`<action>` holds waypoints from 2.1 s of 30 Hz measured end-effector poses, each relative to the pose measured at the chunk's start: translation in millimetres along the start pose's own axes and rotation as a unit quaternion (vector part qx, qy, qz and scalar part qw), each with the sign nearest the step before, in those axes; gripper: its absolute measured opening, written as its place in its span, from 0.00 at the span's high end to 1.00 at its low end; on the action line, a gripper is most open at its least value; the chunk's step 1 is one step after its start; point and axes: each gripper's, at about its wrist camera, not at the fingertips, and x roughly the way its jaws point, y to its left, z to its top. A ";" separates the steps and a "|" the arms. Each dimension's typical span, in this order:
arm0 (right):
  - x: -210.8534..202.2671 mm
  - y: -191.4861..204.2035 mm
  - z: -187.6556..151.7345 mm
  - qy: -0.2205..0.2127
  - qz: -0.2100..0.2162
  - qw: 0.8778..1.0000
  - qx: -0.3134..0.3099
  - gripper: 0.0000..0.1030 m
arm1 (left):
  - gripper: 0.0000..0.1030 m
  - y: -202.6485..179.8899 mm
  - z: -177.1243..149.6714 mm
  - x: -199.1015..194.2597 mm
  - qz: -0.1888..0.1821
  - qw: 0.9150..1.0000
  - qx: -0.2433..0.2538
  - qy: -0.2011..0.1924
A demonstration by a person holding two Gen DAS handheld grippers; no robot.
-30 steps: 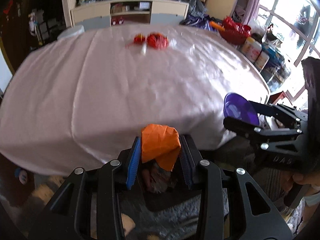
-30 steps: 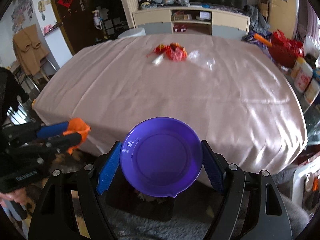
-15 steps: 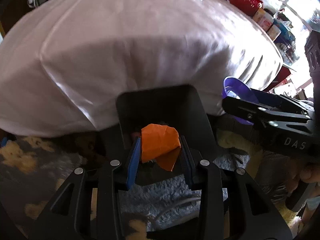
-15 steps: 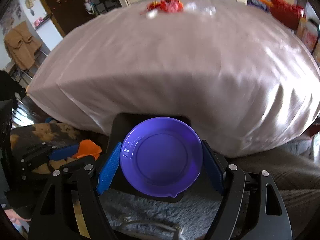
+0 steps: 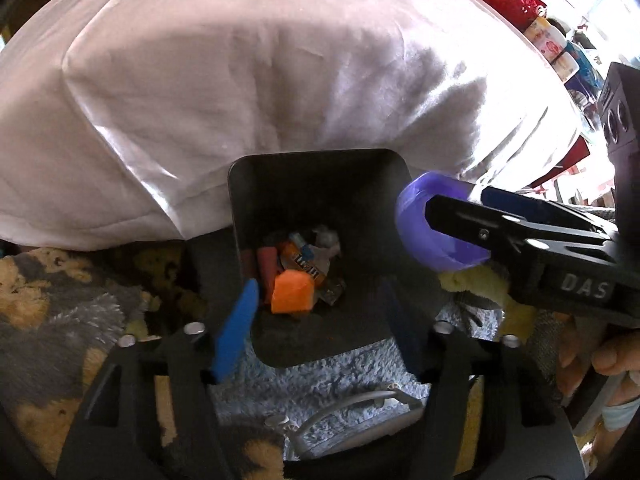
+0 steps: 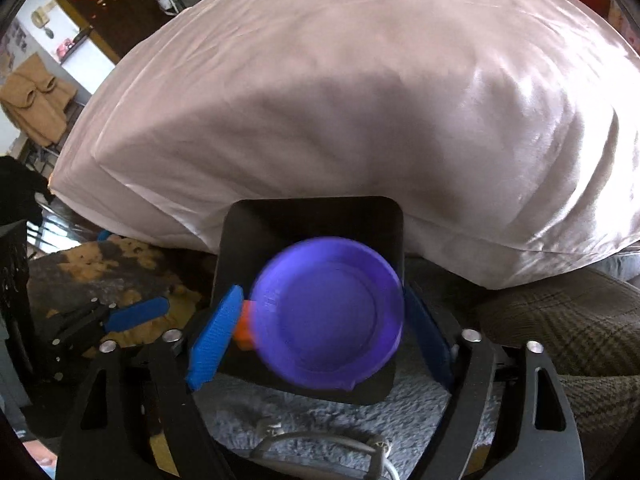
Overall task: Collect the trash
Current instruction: 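Lower the bowl and orange paper into the bin and open both tools, then grasp the white tube with the left tool while the right tool grasps the clear bag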
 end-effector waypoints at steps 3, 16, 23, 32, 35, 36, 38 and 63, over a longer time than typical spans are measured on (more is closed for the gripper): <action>-3.4 -1.4 3.0 -0.004 -0.002 1.000 0.002 0.11 | 0.29 1.0 1.8 -1.5 0.006 1.000 -0.002 -0.001; -52.0 -19.6 33.9 -0.057 -0.031 0.998 0.005 0.05 | 0.09 5.3 25.9 -47.7 0.005 0.999 -0.010 -0.045; -81.6 -29.3 69.2 -0.097 -0.046 0.994 -0.003 0.04 | 0.08 11.3 62.3 -87.6 0.012 0.997 0.003 -0.080; -86.1 -40.2 124.7 -0.119 -0.081 0.989 -0.015 0.04 | 0.08 15.4 125.6 -99.1 0.049 0.993 0.026 -0.102; -81.4 -46.5 143.1 -0.123 -0.090 0.988 -0.017 0.04 | 0.08 15.3 148.9 -90.0 0.045 0.993 0.028 -0.103; -77.9 -49.7 152.4 -0.125 -0.093 0.988 -0.016 0.04 | 0.08 14.5 160.0 -86.1 0.046 0.993 0.030 -0.105; -71.6 -55.4 166.3 -0.126 -0.098 0.987 -0.014 0.05 | 0.08 13.7 173.2 -80.8 0.047 0.993 0.030 -0.108; 18.0 -67.9 274.4 -0.101 -0.109 0.988 -0.038 0.24 | 0.46 -5.1 320.7 24.4 0.060 0.990 0.071 -0.103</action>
